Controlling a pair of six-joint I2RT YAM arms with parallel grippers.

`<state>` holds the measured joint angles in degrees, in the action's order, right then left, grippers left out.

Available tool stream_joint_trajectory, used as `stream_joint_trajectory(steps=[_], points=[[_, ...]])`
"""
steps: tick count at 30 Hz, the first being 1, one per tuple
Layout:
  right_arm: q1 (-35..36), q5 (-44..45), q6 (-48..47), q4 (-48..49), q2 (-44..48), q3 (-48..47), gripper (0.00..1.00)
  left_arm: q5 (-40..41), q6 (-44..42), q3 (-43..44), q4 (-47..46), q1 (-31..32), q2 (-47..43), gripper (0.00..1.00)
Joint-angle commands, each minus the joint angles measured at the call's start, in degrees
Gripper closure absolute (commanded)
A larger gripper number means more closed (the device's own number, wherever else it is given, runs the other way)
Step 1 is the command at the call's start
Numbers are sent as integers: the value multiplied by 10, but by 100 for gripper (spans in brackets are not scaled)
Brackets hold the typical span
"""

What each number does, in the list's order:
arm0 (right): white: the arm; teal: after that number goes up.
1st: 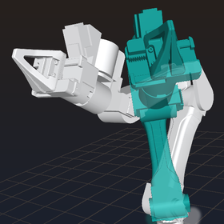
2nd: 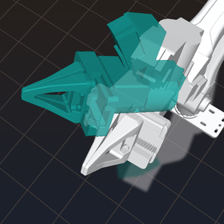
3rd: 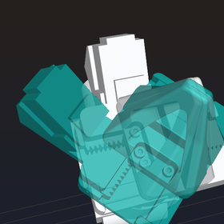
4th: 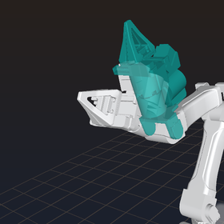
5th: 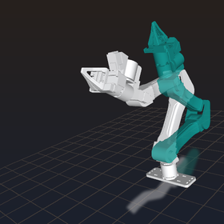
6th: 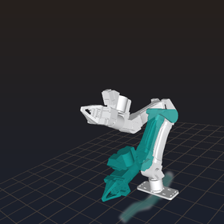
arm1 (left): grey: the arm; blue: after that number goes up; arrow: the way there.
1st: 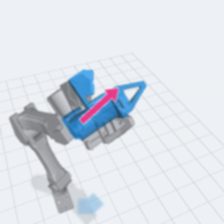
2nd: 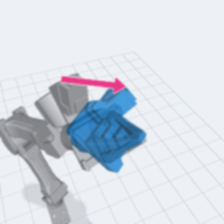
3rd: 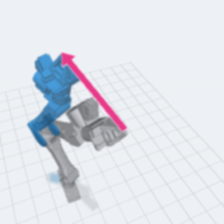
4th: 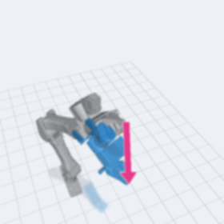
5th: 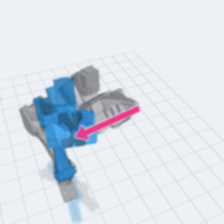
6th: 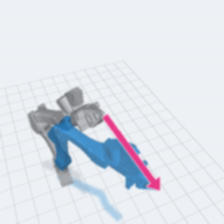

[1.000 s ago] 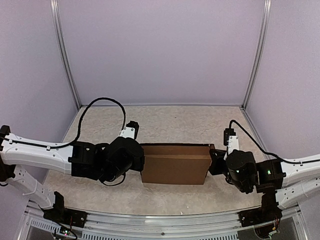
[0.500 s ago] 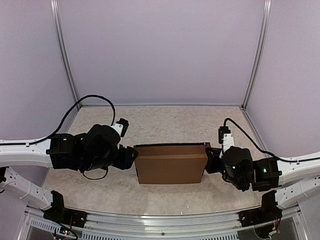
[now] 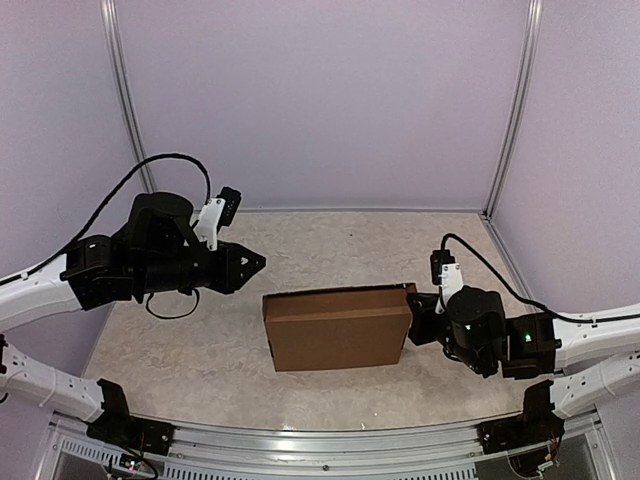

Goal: Fold the paper box

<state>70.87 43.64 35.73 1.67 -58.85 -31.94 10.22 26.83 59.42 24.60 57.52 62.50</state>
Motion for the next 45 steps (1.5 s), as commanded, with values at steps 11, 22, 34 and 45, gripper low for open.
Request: stream_joint_trajectory(steps=[11, 22, 34, 45], points=[[-4, -52, -41, -50, -17, 20, 100, -135, -32, 135, -51, -46, 167, 100], [-4, -20, -50, -43, -30, 17, 100, 80, 55, 166, -16, 10, 195, 100], [-4, 12, -34, -64, -43, 7, 100, 212, 118, 187, -23, 86, 249, 100], [-3, 17, -24, -64, -43, 15, 100, 232, 149, 213, -12, 113, 299, 100]])
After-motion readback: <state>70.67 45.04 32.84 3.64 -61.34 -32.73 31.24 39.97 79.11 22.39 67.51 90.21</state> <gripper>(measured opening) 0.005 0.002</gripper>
